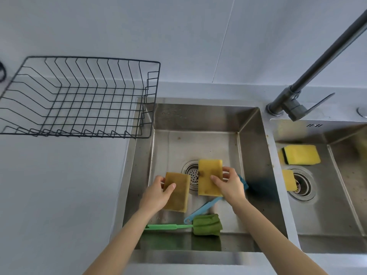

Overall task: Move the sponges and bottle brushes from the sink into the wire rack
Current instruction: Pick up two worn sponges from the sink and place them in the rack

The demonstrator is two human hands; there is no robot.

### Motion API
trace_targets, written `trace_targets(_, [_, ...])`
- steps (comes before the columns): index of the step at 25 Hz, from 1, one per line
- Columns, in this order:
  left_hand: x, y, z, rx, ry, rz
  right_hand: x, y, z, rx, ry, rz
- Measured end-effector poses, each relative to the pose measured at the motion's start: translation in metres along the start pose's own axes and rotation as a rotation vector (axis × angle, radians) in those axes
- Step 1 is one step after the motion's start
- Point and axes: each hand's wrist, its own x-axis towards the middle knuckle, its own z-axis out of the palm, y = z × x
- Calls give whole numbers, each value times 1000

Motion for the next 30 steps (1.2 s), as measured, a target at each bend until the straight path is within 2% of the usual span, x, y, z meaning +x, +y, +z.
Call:
trace_targets(9, [-34, 8, -31, -58, 138, 116, -32, -30, -21, 3, 41, -151])
trace_targets(18, [-66, 3, -66, -224, 271, 166, -51, -60, -31, 49, 38, -280])
trace_targets(30, [-79, 5, -125, -326, 452, 212, -57, -115, -21, 57, 0, -412])
